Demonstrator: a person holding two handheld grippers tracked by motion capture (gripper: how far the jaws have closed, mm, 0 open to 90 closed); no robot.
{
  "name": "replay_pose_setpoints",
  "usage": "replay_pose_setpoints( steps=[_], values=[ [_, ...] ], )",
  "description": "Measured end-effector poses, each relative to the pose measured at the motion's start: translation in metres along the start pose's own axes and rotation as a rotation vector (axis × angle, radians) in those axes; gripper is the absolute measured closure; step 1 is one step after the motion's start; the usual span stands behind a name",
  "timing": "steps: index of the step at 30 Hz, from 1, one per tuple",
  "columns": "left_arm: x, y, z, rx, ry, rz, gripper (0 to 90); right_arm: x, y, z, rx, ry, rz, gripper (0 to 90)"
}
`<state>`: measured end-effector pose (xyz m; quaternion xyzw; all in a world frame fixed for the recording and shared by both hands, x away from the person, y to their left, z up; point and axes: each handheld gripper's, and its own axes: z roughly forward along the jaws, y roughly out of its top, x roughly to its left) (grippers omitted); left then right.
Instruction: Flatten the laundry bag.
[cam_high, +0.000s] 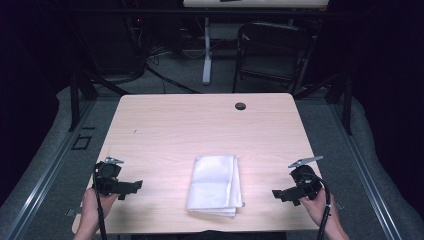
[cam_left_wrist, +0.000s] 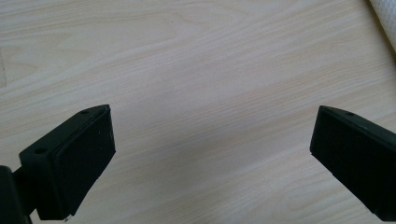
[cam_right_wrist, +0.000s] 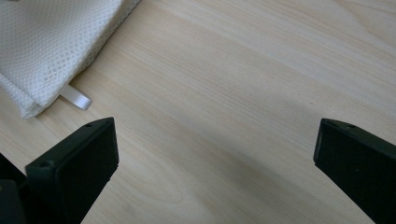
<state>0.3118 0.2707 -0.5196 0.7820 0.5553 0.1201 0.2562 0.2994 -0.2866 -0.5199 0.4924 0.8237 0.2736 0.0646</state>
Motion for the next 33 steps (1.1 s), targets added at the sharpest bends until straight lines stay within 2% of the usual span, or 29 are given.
replay_pose_setpoints(
  steps=[4, 6, 8, 11, 12, 16, 18, 19, 20, 24, 26, 29, 33],
  values=[
    [0.001, 0.000, 0.001, -0.013, 0.005, -0.007, 0.1, 0.001, 0.000, 0.000, 0.004, 0.003, 0.002, 0.0],
    [0.002, 0.000, 0.000, -0.015, -0.010, -0.012, 0.1, 0.002, 0.000, 0.001, 0.014, 0.009, -0.004, 0.0],
    [0.001, 0.001, -0.002, -0.040, -0.045, -0.012, 0.1, 0.002, 0.000, 0.001, 0.013, 0.005, -0.010, 0.0],
    [-0.005, 0.003, -0.003, -0.049, -0.074, 0.020, 0.1, 0.002, 0.001, 0.001, 0.021, 0.015, -0.010, 0.0],
    [-0.010, 0.004, -0.003, -0.039, -0.092, 0.035, 0.1, 0.003, 0.001, 0.002, 0.025, 0.011, -0.013, 0.0],
    [-0.020, 0.008, -0.007, -0.048, -0.099, 0.052, 0.2, 0.005, 0.000, 0.002, 0.021, 0.005, -0.019, 0.0],
    [-0.022, 0.010, -0.008, -0.052, -0.100, 0.057, 0.2, 0.005, -0.001, 0.002, 0.029, 0.016, -0.024, 0.0],
    [-0.026, 0.012, -0.008, -0.058, -0.099, 0.066, 0.2, 0.006, -0.002, 0.003, 0.006, 0.015, -0.003, 0.0],
    [-0.029, 0.013, -0.008, -0.056, -0.098, 0.074, 0.2, 0.005, -0.002, 0.001, 0.029, 0.015, -0.019, 0.0],
    [-0.045, 0.016, -0.006, -0.044, -0.129, 0.104, 0.2, 0.006, -0.002, -0.002, 0.015, -0.004, -0.023, 0.0],
    [-0.054, 0.016, -0.006, -0.043, -0.141, 0.125, 0.2, 0.006, -0.001, -0.001, 0.016, 0.009, -0.025, 0.0],
    [-0.067, 0.018, -0.006, -0.037, -0.161, 0.154, 0.0, 0.009, 0.000, 0.001, 0.023, 0.004, -0.021, 0.0],
    [-0.086, 0.023, -0.006, -0.056, -0.178, 0.209, 0.0, 0.012, 0.001, 0.002, 0.039, -0.003, -0.039, 0.0]
  ],
)
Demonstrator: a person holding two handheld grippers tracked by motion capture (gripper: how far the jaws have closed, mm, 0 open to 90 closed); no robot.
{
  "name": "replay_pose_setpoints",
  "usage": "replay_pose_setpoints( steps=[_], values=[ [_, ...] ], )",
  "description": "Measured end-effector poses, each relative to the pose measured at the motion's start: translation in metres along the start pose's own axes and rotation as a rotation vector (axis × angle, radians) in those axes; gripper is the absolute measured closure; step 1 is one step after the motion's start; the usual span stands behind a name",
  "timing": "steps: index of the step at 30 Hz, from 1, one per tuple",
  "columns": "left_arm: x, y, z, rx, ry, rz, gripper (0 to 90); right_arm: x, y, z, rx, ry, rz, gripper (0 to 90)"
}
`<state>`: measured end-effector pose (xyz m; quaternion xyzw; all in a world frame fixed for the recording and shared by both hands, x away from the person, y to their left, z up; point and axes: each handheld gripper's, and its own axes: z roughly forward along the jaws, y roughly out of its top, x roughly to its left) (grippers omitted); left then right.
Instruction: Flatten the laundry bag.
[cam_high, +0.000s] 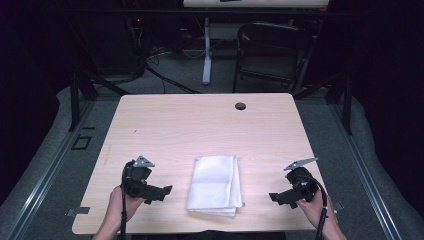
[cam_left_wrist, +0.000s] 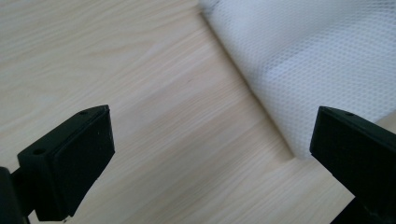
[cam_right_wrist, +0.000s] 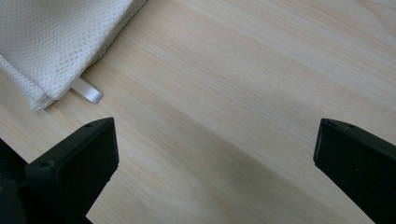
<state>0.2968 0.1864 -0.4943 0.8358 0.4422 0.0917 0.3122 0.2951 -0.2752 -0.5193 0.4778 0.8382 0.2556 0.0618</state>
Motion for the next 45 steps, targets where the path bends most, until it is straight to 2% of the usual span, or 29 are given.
replay_pose_setpoints(
  steps=[2, 6, 7, 8, 10, 12, 13, 14, 16, 18, 25, 28, 29, 30, 34, 41, 45],
  values=[
    [-0.009, 0.004, 0.003, -0.006, -0.014, 0.033, 0.0, 0.001, 0.000, 0.001, -0.008, 0.003, 0.010, 0.0],
    [-0.026, 0.008, 0.012, 0.013, -0.042, 0.080, 0.0, -0.001, 0.000, 0.003, 0.006, 0.013, 0.014, 0.0],
    [-0.034, 0.009, 0.016, 0.027, -0.069, 0.111, 0.0, 0.000, 0.000, 0.003, 0.003, 0.011, 0.017, 0.0],
    [-0.034, 0.009, 0.016, 0.027, -0.069, 0.111, 0.0, 0.000, 0.000, 0.003, 0.003, 0.011, 0.017, 0.0],
    [-0.040, 0.010, 0.020, 0.051, -0.091, 0.144, 0.0, 0.000, 0.000, 0.003, 0.002, 0.014, 0.011, 0.0],
    [-0.047, 0.011, 0.025, 0.070, -0.094, 0.166, 0.0, 0.000, 0.000, 0.003, 0.009, 0.020, 0.013, 0.0],
    [-0.049, 0.012, 0.027, 0.079, -0.109, 0.172, 0.0, 0.000, 0.000, 0.004, 0.008, 0.022, 0.014, 0.0],
    [-0.053, 0.012, 0.029, 0.081, -0.095, 0.183, 0.0, 0.000, 0.000, 0.004, 0.008, 0.016, 0.014, 0.0],
    [-0.060, 0.014, 0.033, 0.091, -0.102, 0.205, 0.0, 0.001, 0.000, 0.004, 0.005, 0.019, 0.016, 0.0],
    [-0.070, 0.014, 0.038, 0.091, -0.084, 0.226, 0.0, 0.002, 0.001, 0.003, 0.005, 0.019, 0.011, 0.0],
    [-0.098, 0.015, 0.059, 0.130, -0.100, 0.302, 0.0, 0.001, 0.000, 0.004, 0.005, 0.027, 0.007, 0.0],
    [-0.106, 0.015, 0.064, 0.141, -0.095, 0.327, 0.0, 0.002, 0.000, 0.003, 0.003, 0.019, 0.010, 0.0],
    [-0.109, 0.015, 0.066, 0.142, -0.092, 0.332, 0.0, 0.002, 0.000, 0.004, -0.013, 0.023, 0.021, 0.0],
    [-0.112, 0.015, 0.068, 0.147, -0.090, 0.343, 0.0, 0.001, 0.000, 0.004, 0.002, 0.024, 0.008, 0.0],
    [-0.123, 0.016, 0.075, 0.153, -0.093, 0.366, 0.0, 0.001, 0.000, 0.005, 0.012, 0.029, 0.009, 0.0],
    [-0.141, 0.024, 0.082, 0.150, -0.038, 0.412, 0.3, 0.001, 0.000, 0.005, 0.011, 0.024, 0.011, 0.0],
    [-0.146, 0.024, 0.086, 0.146, -0.036, 0.431, 8.9, 0.002, 0.000, 0.005, 0.009, 0.031, 0.007, 0.1]
  ],
)
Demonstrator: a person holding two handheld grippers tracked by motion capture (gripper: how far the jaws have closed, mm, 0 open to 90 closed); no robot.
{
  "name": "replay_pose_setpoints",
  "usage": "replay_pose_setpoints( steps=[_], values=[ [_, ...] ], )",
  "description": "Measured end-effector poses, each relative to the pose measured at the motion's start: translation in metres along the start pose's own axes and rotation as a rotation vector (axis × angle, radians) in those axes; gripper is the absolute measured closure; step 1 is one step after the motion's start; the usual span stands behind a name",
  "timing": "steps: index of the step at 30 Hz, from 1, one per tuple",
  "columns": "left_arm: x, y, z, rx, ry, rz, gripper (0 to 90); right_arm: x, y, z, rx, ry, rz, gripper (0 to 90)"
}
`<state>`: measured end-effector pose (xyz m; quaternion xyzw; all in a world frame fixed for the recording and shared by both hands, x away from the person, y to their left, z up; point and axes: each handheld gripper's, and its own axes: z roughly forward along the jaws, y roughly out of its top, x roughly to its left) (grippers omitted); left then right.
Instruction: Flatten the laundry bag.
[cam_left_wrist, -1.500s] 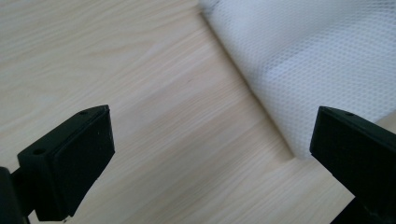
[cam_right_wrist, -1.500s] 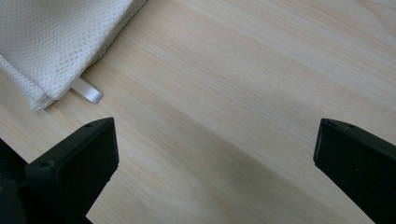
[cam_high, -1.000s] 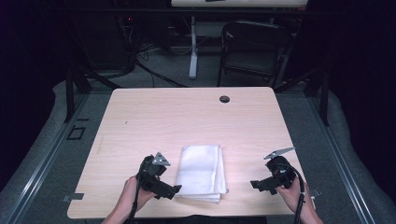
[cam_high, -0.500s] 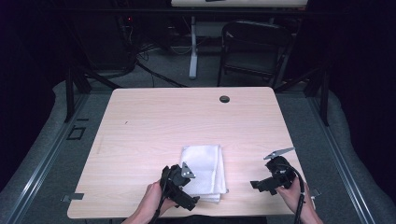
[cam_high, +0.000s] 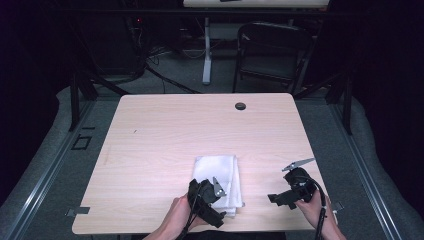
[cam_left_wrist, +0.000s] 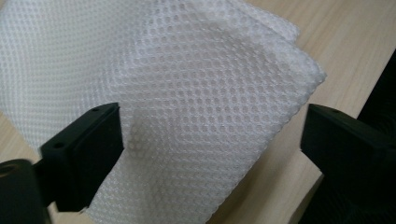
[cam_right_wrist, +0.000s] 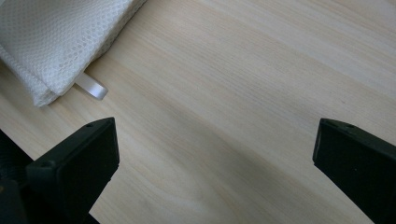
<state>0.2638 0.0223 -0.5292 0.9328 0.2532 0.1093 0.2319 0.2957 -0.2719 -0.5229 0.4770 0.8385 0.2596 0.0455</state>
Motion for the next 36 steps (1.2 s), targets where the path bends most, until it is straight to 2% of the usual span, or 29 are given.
replay_pose_setpoints(
  steps=[5, 9, 11, 15, 19, 21, 23, 27, 30, 36],
  values=[
    [-0.002, -0.001, -0.001, -0.040, 0.031, -0.001, 23.1, -0.001, 0.001, 0.002, 0.011, 0.001, -0.001, 0.1],
    [-0.009, -0.002, -0.001, -0.045, 0.049, 0.020, 23.9, 0.002, 0.001, 0.000, 0.015, -0.015, -0.014, 0.3],
    [-0.010, -0.002, -0.001, -0.055, 0.051, 0.026, 23.8, 0.003, 0.001, 0.000, 0.010, -0.002, -0.013, 0.3],
    [-0.008, -0.003, 0.002, -0.067, 0.027, 0.020, 24.9, 0.001, 0.002, 0.001, 0.026, -0.007, -0.016, 0.4],
    [-0.006, -0.005, 0.004, -0.072, 0.016, 0.016, 33.1, 0.001, 0.001, 0.002, 0.029, 0.007, -0.015, 0.4],
    [-0.010, -0.005, 0.004, -0.071, 0.031, 0.025, 32.6, 0.002, 0.001, 0.002, 0.028, 0.005, -0.014, 0.5],
    [-0.013, -0.005, 0.003, -0.074, 0.056, 0.039, 27.5, 0.002, 0.002, 0.002, 0.027, 0.005, -0.015, 0.5],
    [-0.017, -0.005, 0.005, -0.065, 0.074, 0.039, 18.7, 0.002, 0.002, 0.002, 0.023, 0.005, -0.015, 0.6],
    [-0.015, -0.006, 0.007, -0.066, 0.086, 0.031, 18.1, 0.003, 0.002, 0.001, 0.029, 0.005, -0.016, 0.6],
    [-0.009, -0.008, 0.005, -0.090, 0.061, 0.005, 37.5, 0.003, 0.001, 0.002, 0.018, 0.005, -0.012, 0.7]
  ],
)
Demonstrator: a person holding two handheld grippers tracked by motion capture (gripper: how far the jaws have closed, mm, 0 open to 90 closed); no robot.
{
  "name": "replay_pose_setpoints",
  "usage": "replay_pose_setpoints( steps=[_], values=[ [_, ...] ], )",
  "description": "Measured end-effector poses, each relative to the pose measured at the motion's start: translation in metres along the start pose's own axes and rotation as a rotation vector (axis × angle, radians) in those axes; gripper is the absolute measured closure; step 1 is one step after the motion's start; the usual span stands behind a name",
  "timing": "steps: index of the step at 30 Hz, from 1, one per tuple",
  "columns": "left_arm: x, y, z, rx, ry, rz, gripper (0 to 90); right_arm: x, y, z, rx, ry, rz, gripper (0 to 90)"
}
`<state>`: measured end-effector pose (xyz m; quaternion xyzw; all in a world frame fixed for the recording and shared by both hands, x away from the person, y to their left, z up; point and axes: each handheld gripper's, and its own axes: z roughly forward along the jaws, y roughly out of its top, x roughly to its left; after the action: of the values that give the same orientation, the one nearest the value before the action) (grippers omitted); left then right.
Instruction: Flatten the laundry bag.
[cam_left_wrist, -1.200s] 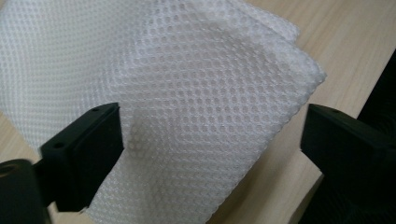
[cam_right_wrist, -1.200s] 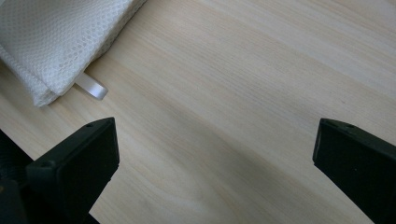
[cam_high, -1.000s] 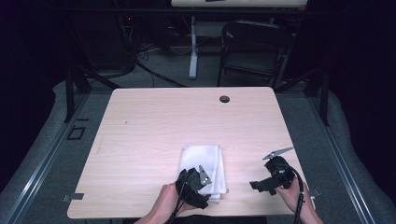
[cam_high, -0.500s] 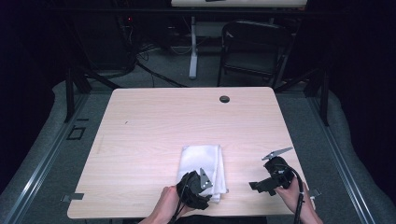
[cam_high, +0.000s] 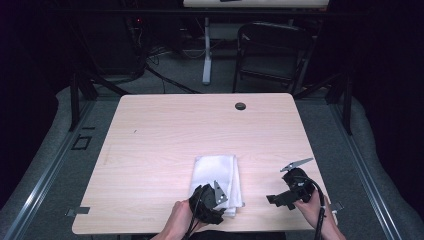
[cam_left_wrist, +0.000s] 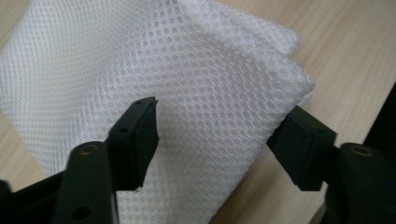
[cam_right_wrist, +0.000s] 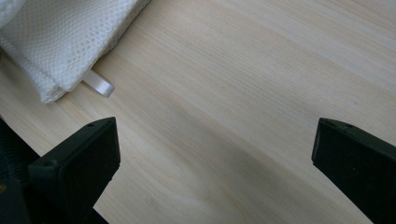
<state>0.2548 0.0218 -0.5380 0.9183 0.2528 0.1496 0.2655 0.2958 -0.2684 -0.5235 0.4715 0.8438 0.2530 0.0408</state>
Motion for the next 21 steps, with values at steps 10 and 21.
replay_pose_setpoints(
  steps=[10, 21],
  values=[
    [0.005, -0.002, -0.007, -0.074, -0.015, -0.011, 67.2, -0.001, 0.000, 0.000, 0.010, 0.014, 0.000, 0.9],
    [0.012, -0.003, -0.021, -0.163, -0.009, -0.058, 87.8, 0.001, 0.000, -0.001, 0.005, 0.018, -0.002, 1.2]
  ],
)
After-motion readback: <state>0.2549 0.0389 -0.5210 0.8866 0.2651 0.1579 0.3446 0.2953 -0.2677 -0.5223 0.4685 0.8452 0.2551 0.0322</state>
